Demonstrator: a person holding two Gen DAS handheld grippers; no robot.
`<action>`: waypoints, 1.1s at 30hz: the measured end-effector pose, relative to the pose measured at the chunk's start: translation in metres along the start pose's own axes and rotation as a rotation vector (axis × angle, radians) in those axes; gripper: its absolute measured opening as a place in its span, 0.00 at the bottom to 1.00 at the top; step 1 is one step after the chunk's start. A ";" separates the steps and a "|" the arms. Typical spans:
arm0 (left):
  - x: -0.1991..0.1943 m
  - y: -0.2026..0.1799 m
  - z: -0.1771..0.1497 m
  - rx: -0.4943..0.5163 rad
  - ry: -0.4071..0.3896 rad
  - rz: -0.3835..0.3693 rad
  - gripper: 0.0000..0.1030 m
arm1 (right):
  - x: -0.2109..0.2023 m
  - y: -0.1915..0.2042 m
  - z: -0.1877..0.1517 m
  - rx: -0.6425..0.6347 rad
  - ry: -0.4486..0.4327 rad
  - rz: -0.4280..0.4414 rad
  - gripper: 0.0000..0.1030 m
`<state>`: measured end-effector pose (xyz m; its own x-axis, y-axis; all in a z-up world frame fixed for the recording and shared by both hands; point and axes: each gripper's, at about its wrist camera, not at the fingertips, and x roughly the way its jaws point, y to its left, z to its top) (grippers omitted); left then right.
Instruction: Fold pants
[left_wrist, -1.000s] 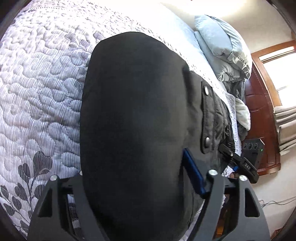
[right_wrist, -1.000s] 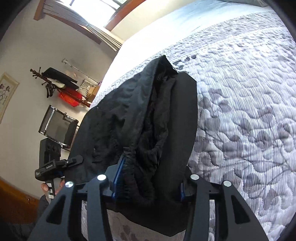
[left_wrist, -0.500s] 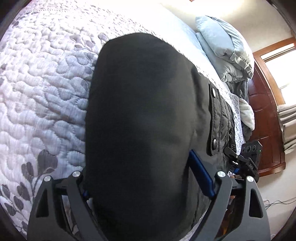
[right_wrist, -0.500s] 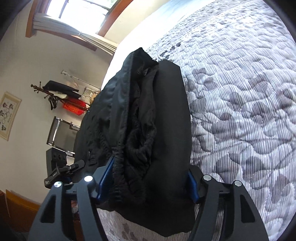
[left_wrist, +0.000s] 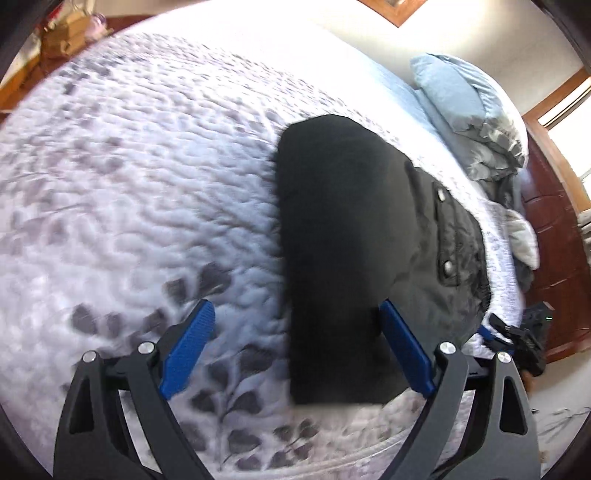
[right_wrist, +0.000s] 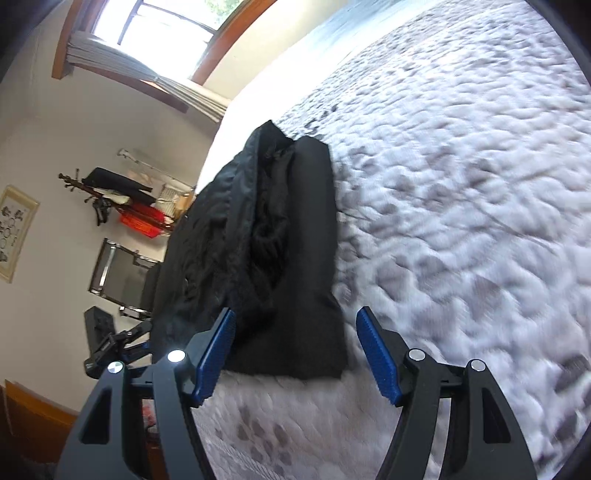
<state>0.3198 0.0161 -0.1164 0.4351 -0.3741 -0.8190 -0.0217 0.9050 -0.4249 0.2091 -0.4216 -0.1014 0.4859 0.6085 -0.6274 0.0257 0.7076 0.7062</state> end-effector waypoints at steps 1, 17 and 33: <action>-0.007 0.000 -0.005 0.009 -0.010 0.049 0.88 | -0.006 0.002 -0.006 -0.012 -0.005 -0.034 0.67; -0.055 -0.043 -0.083 0.080 -0.062 0.275 0.92 | -0.038 0.097 -0.102 -0.188 -0.069 -0.512 0.77; -0.083 -0.085 -0.119 0.184 -0.093 0.272 0.92 | -0.042 0.155 -0.141 -0.260 -0.084 -0.499 0.86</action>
<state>0.1787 -0.0540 -0.0578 0.5162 -0.1017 -0.8504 0.0108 0.9936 -0.1123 0.0697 -0.2875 -0.0119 0.5377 0.1546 -0.8288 0.0593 0.9737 0.2201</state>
